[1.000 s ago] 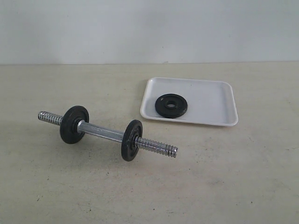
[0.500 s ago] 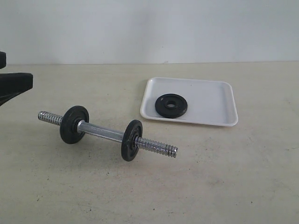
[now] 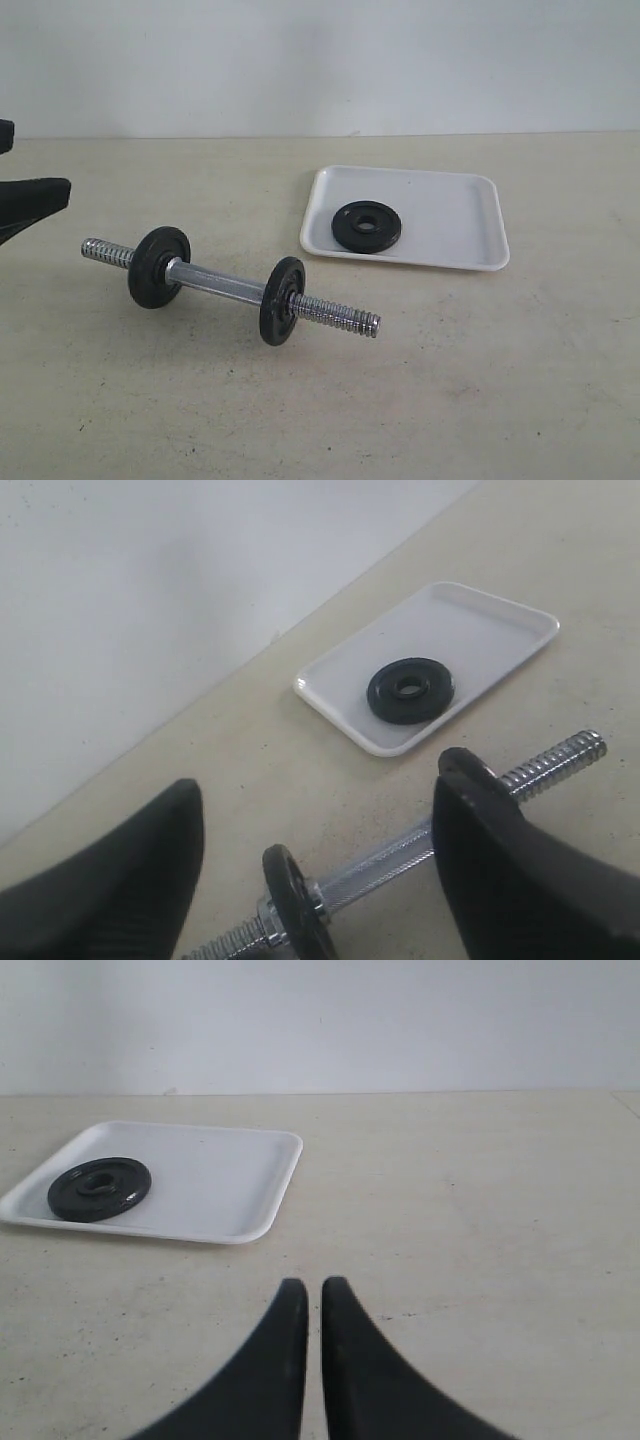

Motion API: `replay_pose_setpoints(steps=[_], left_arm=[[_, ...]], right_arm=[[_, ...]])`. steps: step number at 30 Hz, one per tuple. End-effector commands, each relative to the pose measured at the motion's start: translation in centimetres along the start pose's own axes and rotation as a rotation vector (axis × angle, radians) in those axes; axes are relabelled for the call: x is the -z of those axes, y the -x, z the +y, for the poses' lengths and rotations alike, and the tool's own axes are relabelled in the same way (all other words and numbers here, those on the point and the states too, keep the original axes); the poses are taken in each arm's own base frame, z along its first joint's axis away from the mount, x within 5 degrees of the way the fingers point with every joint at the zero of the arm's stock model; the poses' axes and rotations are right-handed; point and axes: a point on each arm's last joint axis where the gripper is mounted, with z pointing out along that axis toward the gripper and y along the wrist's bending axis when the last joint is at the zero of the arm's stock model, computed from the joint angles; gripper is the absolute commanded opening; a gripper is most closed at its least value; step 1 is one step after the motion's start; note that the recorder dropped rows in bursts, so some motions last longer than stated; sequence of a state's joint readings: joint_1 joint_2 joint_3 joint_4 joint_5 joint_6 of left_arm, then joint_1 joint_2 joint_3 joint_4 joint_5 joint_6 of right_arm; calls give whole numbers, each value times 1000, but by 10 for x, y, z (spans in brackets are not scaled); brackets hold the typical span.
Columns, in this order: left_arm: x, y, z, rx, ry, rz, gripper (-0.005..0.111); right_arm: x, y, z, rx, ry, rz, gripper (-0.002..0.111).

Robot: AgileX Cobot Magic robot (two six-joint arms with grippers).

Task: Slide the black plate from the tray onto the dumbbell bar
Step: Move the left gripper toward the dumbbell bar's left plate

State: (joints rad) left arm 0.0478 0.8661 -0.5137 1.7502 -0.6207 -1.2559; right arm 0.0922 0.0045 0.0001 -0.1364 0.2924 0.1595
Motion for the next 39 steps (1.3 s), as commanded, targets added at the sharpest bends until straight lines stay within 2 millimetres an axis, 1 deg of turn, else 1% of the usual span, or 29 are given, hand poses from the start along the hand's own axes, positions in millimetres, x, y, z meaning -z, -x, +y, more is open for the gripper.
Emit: replay_pose_setpoints(steps=[1, 6, 8, 11, 12, 13, 14, 17, 21, 22, 24, 26, 28, 29, 31, 33, 34, 36, 37, 38, 39], left_arm=[[-1, -1, -8, 13, -81, -19, 62], [0, 3, -24, -23, -271, -78, 62], [-1, 4, -30, -40, -342, -95, 62], [-6, 3, -34, -58, -374, -92, 62], [-8, 2, -34, -60, -367, -84, 62], [-11, 1, -30, -61, -310, -58, 60], [-14, -1, -26, -40, -255, -31, 59], [-18, -2, -8, 118, -51, 9, 59], [-23, 4, 4, 196, 18, 3, 58], [-25, 4, 9, 262, 61, 16, 57], [-28, 4, 17, 320, 108, 43, 57], [-34, 6, 23, 381, 114, 52, 55], [-39, 12, 27, 478, 101, 41, 50], [-41, 16, 28, 519, 79, 29, 46], [-47, 25, 24, 526, -39, 10, 37], [-49, 36, 19, 396, -171, -28, 29], [-49, 41, 15, 261, -236, -59, 25], [-48, 46, 8, -42, -323, -135, 20], [-46, 47, 4, -245, -346, -188, 19], [-46, 49, 3, -433, -339, -239, 19], [-46, 49, 4, -562, -310, -265, 19]], right_arm=[[1, 7, 1, -28, 15, -80, 4], [7, 35, 4, -307, 100, -388, 4], [12, 45, 1, -459, 135, -508, 4], [19, 55, -2, -631, 190, -637, 4], [20, 57, -2, -661, 204, -656, 4], [21, 58, -3, -693, 219, -675, 4], [22, 59, -3, -712, 228, -684, 4], [23, 60, -3, -769, 252, -692, 4], [22, 59, -3, -857, 285, -680, 4], [22, 59, -3, -873, 291, -678, 4], [22, 59, -3, -896, 301, -673, 4], [22, 59, -1, -878, 312, -667, 4], [23, 59, 2, -823, 325, -661, 4], [23, 59, 4, -790, 334, -657, 4], [23, 59, 8, -705, 349, -647, 4], [23, 59, 10, -645, 357, -639, 4], [23, 59, 11, -628, 358, -637, 4], [23, 59, 12, -613, 359, -636, 4], [23, 59, 12, -613, 359, -636, 4], [23, 59, 12, -613, 359, -636, 4], [23, 59, 12, -613, 359, -636, 4]])
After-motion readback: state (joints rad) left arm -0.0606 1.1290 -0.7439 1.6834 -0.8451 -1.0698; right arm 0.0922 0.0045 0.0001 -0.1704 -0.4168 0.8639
